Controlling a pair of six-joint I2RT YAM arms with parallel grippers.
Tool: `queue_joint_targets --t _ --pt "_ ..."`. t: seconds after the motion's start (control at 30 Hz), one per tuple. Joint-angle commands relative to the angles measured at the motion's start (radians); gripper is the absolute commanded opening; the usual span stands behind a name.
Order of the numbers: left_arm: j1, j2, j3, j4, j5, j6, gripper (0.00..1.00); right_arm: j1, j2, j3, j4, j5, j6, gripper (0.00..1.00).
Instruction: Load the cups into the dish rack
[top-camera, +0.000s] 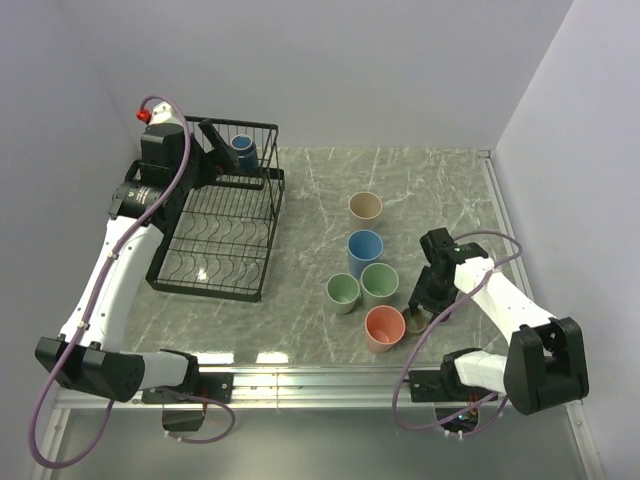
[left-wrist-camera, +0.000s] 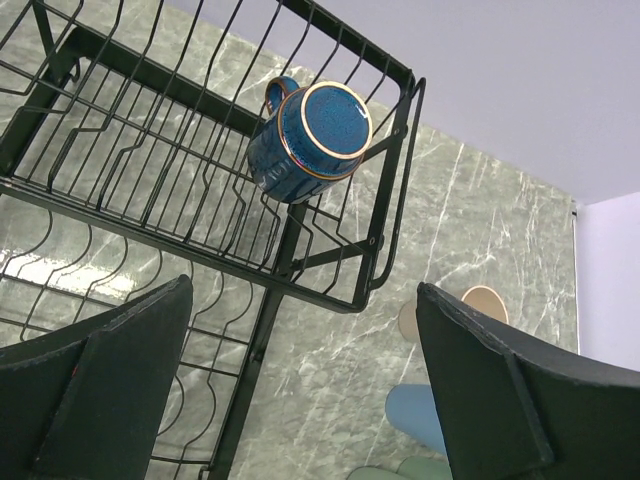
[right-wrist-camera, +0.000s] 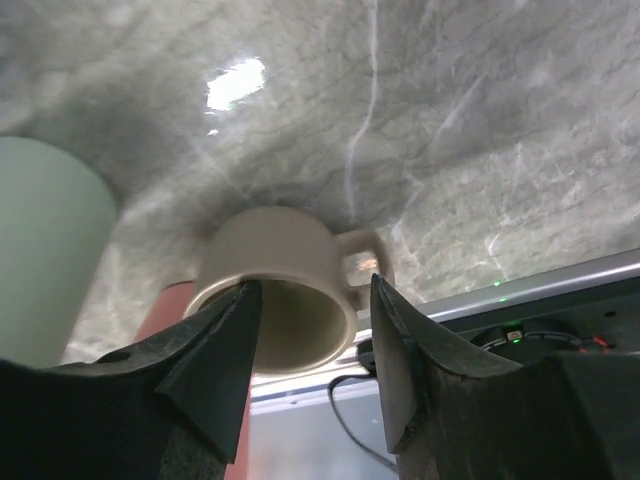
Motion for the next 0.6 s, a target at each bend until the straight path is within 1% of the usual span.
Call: queue_joint_targets --t 0.0,0.37,0.47,0.57 --pt "0.002 -0.024 0.007 -0.004 0.010 -0.004 0.99 -0.005 0.016 -0.015 0.070 -0.001 -0.012 0.54" --pt "0.002 -0.026 -0.002 -0.013 0.007 -0.007 0.99 -0.007 0.082 -0.014 0.120 -0.028 -0.029 0.46" --pt "0.002 -0.029 0.000 -0.018 0.007 -0.007 0.99 -0.005 0.093 -0.014 0.126 -0.031 -0.031 0.39" --pt "0.002 -0.038 -0.009 -0.015 0.011 -0.010 1.00 -0.007 0.101 -0.012 0.128 -0.025 -0.029 0.21"
